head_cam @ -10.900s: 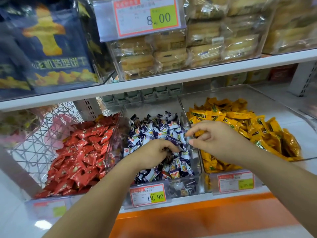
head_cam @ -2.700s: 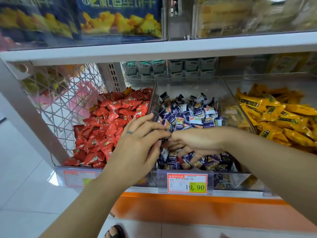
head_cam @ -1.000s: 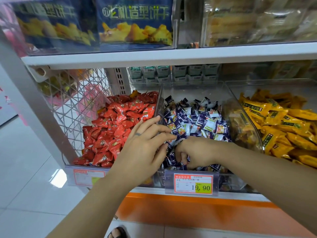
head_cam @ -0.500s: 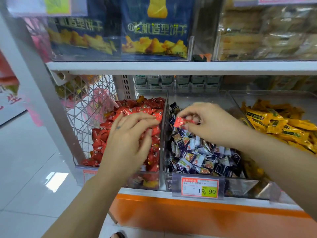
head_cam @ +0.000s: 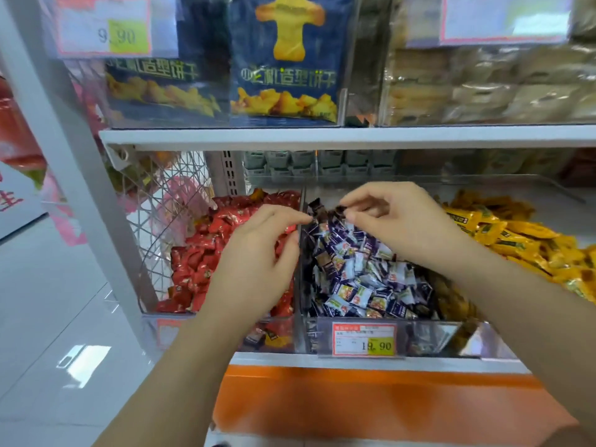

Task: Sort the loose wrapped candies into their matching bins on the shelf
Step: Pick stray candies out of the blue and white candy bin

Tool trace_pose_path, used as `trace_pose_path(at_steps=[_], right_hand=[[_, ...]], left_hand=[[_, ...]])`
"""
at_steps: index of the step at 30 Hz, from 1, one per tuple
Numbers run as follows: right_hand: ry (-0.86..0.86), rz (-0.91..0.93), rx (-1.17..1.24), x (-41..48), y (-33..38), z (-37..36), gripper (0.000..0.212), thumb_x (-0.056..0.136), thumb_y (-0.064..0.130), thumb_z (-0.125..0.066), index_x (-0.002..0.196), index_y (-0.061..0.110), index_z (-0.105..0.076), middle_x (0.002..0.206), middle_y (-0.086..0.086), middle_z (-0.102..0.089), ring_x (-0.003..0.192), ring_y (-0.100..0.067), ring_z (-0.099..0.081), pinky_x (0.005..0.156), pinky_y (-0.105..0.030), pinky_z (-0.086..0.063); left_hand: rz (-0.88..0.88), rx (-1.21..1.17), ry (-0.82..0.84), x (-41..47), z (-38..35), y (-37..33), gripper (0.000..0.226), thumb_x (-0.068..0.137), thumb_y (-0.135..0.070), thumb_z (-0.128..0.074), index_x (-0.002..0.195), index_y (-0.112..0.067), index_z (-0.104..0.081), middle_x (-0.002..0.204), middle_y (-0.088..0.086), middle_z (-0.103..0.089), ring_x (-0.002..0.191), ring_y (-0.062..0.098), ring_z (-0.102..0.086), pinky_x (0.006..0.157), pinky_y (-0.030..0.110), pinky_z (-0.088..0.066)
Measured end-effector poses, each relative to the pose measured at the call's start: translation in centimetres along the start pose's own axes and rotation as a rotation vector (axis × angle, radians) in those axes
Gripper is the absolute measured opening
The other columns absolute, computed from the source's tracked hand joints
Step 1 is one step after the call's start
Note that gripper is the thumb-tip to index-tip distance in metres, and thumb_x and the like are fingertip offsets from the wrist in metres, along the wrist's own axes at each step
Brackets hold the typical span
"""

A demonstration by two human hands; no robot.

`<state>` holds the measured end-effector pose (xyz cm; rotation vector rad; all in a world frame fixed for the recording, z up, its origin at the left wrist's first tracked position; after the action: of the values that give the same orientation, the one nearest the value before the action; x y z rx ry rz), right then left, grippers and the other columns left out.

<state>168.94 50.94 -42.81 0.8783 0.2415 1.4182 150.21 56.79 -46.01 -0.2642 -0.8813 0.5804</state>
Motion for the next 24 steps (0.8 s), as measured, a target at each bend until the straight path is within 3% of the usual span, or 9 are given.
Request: trace_pose_path(at_steps=[4, 7, 9, 11, 13, 15, 17, 21, 24], right_hand=[[-0.109, -0.121, -0.042, -4.9, -3.6, 4.3, 0.015, 0.089, 0.018, -0.062, 0.094, 0.030, -0.067, 0.085, 0.015, -0.065, 0.077, 0.006, -0.058, 0.060, 0.000, -0.041], [-0.160, -0.159, -0.138, -7.5, -5.5, 6.1, 0.015, 0.089, 0.016, -0.061, 0.098, 0.026, -0.068, 0.081, 0.021, -0.056, 0.070, 0.009, -0.052, 0.056, -0.001, -0.037], [-0.138, -0.153, -0.212, -8.4, -6.3, 6.8, 0.017, 0.089, 0.018, -0.061, 0.103, 0.025, -0.068, 0.093, 0.020, -0.056, 0.088, 0.002, -0.052, 0.070, -0.005, -0.040], [-0.083, -0.158, -0.269, -8.7, -7.2, 7.2, 0.019, 0.089, 0.022, -0.062, 0.107, 0.026, -0.067, 0.115, 0.008, -0.056, 0.111, -0.011, -0.050, 0.092, -0.026, -0.045], [-0.014, -0.162, -0.265, -8.9, -7.7, 7.3, 0.022, 0.089, 0.024, -0.062, 0.110, 0.029, -0.066, 0.124, 0.005, -0.051, 0.117, -0.013, -0.047, 0.099, -0.035, -0.043], [0.075, -0.140, -0.242, -9.0, -8.2, 6.9, 0.024, 0.091, 0.023, -0.059, 0.114, 0.030, -0.064, 0.126, 0.005, -0.047, 0.119, -0.013, -0.045, 0.098, -0.029, -0.041], [0.171, -0.125, -0.227, -9.0, -8.5, 6.3, 0.026, 0.094, 0.023, -0.054, 0.117, 0.032, -0.062, 0.129, 0.005, -0.041, 0.117, -0.011, -0.043, 0.092, -0.019, -0.034], [0.307, -0.128, -0.147, -9.2, -9.2, 6.7, 0.033, 0.095, 0.026, -0.053, 0.126, 0.038, -0.054, 0.141, 0.005, -0.035, 0.113, -0.010, -0.049, 0.092, -0.018, -0.036], [0.356, -0.126, -0.104, -9.4, -9.5, 7.0, 0.039, 0.094, 0.027, -0.055, 0.129, 0.044, -0.049, 0.148, 0.008, -0.027, 0.111, -0.011, -0.054, 0.093, -0.022, -0.041]], left_hand=[[-0.099, -0.047, 0.307, 0.4, -3.1, -4.3, 0.025, 0.095, -0.015, -0.052, 0.115, -0.024, -0.064, 0.101, -0.016, -0.056, 0.088, -0.005, -0.052, 0.081, 0.007, -0.039], [0.081, -0.083, 0.675, 0.7, -6.2, -6.6, 0.022, 0.098, -0.024, -0.048, 0.113, -0.029, -0.064, 0.101, -0.011, -0.063, 0.085, 0.013, -0.062, 0.077, 0.026, -0.051], [0.184, -0.084, 0.898, 1.0, -8.2, -7.8, 0.024, 0.100, -0.032, -0.044, 0.114, -0.030, -0.063, 0.104, -0.010, -0.065, 0.091, 0.019, -0.064, 0.079, 0.033, -0.053], [0.296, -0.147, 1.096, 1.4, -10.6, -8.3, 0.035, 0.102, -0.036, -0.036, 0.120, -0.020, -0.062, 0.115, -0.002, -0.066, 0.102, 0.018, -0.062, 0.092, 0.030, -0.049], [0.469, -0.247, 1.265, 1.7, -12.8, -8.6, 0.050, 0.103, -0.040, -0.030, 0.124, -0.005, -0.059, 0.121, 0.012, -0.064, 0.107, 0.025, -0.061, 0.099, 0.031, -0.046], [0.608, -0.292, 1.351, 1.9, -14.4, -8.6, 0.058, 0.100, -0.047, -0.029, 0.124, -0.002, -0.056, 0.118, 0.014, -0.064, 0.105, 0.028, -0.060, 0.099, 0.036, -0.048], [0.698, -0.372, 1.356, 2.0, -15.4, -8.7, 0.050, 0.103, -0.042, -0.026, 0.121, -0.006, -0.055, 0.110, 0.009, -0.065, 0.101, 0.026, -0.061, 0.097, 0.040, -0.049], [0.690, -0.134, 1.363, 2.7, -15.9, -7.7, 0.056, 0.099, -0.054, -0.012, 0.145, -0.028, -0.032, 0.147, 0.005, -0.042, 0.134, 0.032, -0.038, 0.112, 0.046, -0.028], [0.747, -0.116, 1.298, 2.9, -15.7, -6.2, 0.061, 0.097, -0.057, -0.005, 0.148, -0.031, -0.025, 0.149, 0.004, -0.039, 0.137, 0.038, -0.032, 0.112, 0.047, -0.024]])
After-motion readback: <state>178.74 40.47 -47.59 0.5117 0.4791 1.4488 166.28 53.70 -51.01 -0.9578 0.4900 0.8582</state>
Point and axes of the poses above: each hand's wrist, its own x-axis towards the middle knuckle, its own z-axis out of the back of the hand, y = z × x, the point moved 2 cm from there along x, towards the middle knuckle
